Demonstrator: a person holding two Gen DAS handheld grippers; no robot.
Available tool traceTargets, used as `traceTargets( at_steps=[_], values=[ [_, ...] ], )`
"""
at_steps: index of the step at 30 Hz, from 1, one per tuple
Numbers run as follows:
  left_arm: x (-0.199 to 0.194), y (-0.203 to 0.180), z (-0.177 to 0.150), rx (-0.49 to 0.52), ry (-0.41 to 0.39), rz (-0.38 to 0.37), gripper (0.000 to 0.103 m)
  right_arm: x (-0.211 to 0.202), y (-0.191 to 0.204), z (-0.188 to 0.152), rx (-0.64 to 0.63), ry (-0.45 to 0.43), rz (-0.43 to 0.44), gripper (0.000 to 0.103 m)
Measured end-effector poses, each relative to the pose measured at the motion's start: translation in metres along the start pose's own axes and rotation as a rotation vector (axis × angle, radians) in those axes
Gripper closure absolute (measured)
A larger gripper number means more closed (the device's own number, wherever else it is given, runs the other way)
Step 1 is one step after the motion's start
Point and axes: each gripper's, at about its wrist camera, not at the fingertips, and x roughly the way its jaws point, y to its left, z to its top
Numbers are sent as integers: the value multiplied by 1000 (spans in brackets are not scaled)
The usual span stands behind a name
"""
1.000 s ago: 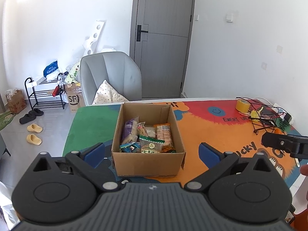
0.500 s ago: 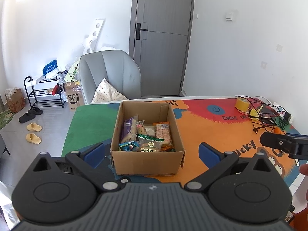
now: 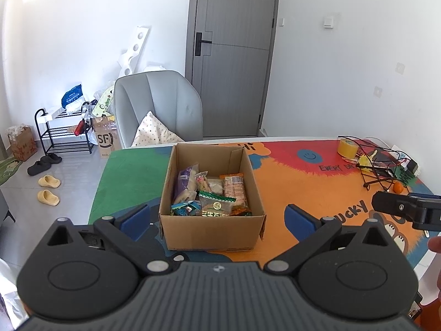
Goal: Organize snacks
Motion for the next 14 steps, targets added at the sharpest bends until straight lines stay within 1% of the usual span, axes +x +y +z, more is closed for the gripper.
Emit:
traceTargets(
  at_steps=[14],
  values=[
    [3, -3, -2, 4, 3, -1, 1, 4, 0, -3, 4, 13, -1, 0]
  ],
)
